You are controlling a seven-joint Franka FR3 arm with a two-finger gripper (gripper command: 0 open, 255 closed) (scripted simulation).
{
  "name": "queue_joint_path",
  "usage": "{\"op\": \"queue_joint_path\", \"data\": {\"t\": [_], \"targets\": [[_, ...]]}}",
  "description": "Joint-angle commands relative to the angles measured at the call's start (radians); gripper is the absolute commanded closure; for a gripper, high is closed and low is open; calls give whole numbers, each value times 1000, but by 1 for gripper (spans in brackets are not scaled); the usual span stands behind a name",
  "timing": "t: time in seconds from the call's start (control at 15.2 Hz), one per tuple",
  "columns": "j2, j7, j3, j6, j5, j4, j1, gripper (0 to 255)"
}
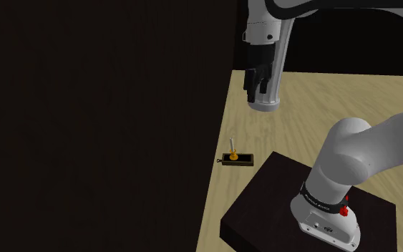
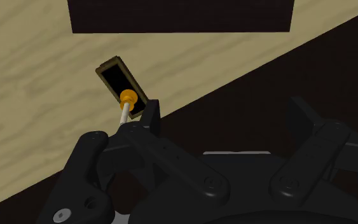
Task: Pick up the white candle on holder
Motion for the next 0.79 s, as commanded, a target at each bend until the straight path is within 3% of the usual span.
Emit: {"op": "queue_joint_path", "data": {"t": [0.0,0.73], "targets": [[0,0,0,0,0,0,0,0],[207,-27,-34,376,-80,-175,-62,0]]}}
